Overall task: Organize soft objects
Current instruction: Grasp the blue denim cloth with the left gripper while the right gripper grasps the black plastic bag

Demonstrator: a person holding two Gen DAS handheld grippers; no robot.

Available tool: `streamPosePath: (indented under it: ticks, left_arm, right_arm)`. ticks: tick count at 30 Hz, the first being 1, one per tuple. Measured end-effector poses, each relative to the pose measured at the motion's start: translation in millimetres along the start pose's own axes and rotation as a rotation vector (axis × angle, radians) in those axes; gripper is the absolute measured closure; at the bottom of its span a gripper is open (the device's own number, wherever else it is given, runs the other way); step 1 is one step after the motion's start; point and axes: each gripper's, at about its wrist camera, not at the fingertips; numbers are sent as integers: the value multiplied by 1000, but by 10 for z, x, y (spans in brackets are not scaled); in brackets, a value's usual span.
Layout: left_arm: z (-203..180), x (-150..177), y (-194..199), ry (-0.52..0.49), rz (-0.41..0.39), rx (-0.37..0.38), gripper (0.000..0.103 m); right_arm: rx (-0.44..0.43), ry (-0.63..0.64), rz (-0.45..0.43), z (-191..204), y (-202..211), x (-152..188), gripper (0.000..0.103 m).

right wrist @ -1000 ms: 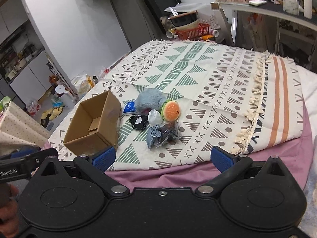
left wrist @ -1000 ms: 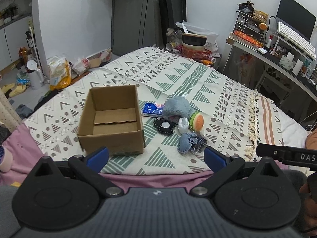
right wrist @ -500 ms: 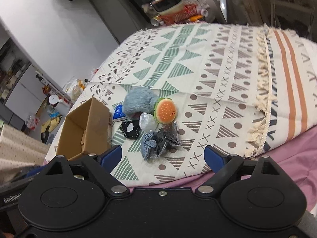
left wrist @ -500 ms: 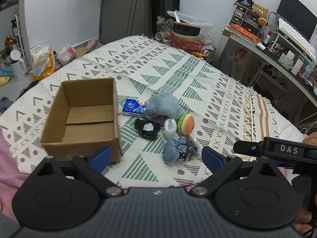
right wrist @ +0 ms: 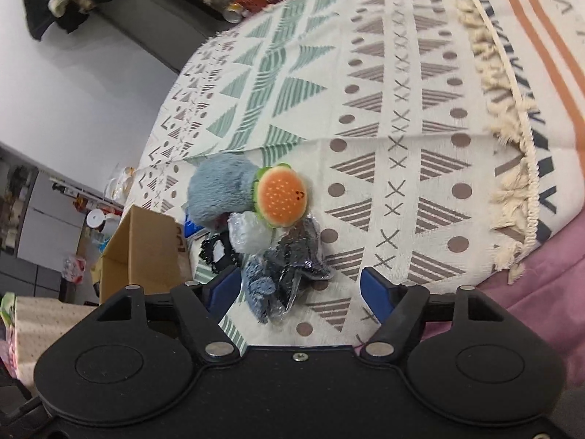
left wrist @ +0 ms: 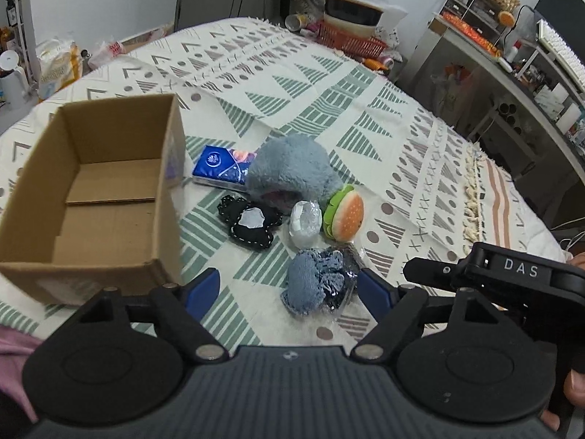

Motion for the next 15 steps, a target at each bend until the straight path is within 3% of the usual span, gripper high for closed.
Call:
streamPosePath:
  ticks: [15]
  left_arm:
    - [87,-43,-744,152,110,-6,27]
  right_arm:
    - [24,-80,118,-177,-601,-72,31]
Point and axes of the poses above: each gripper's, at about its wrist camera, not at the fingertips, and y roughly against the way its jaws point, z to its left, x to its underside, and after that the axes turned 11 degrees about y, right-handed
